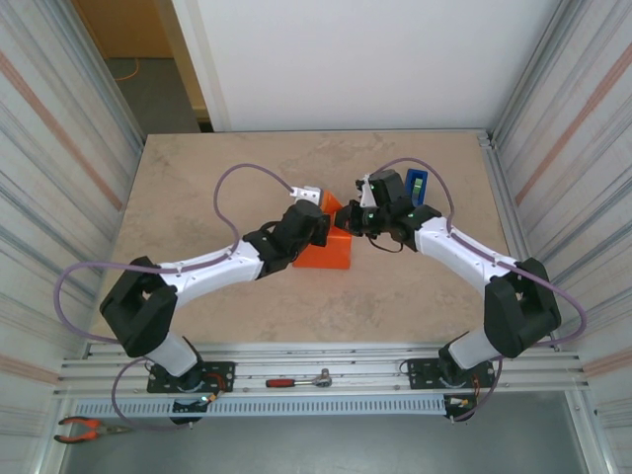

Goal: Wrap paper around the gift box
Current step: Fold the seventh fold of the wrapping paper on the gift box.

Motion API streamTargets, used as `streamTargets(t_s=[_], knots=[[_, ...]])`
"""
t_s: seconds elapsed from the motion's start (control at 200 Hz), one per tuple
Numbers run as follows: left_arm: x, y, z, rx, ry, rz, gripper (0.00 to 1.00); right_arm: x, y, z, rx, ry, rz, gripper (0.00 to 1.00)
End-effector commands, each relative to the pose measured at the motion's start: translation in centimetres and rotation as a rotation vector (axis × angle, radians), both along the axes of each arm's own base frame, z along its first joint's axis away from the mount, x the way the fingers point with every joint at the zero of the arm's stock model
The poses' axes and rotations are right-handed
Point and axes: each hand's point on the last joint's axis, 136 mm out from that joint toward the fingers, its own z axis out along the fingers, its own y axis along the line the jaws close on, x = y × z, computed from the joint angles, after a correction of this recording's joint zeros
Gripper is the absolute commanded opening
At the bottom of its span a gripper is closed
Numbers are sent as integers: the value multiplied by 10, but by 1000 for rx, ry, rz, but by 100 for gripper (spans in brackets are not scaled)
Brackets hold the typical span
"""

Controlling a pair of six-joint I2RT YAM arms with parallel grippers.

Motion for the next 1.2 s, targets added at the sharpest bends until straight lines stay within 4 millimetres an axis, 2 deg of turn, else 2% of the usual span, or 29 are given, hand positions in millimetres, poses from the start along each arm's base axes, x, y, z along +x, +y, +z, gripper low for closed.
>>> streamTargets(t_s=[0.0, 0.11, 0.2, 0.436, 0.696, 0.907, 1.032, 1.193], knots=[[-34, 19, -85, 207, 202, -32, 33, -11, -2, 32, 99, 15, 25, 0], [-35, 20, -89, 223, 202, -32, 32, -6, -13, 50, 105, -20, 3, 0], [-35, 20, -90, 227, 203, -32, 33, -1, -22, 51, 91, -26, -17, 0], [-35, 16, -90, 226, 203, -37, 32, 5, -23, 22, 57, 15, -19, 0], [-36, 16, -91, 223, 212, -40, 32, -8, -12, -11, 2, 60, 26, 0], [-37, 5, -66, 107, 212, -66, 35, -17, -15, -33, -31, 104, 30, 0], [-36, 3, -51, -22, 228, -61, 37, -20, -18, -41, -43, 119, 29, 0], [-33, 4, -42, -129, 244, -45, 38, -23, -20, -46, -53, 127, 26, 0]])
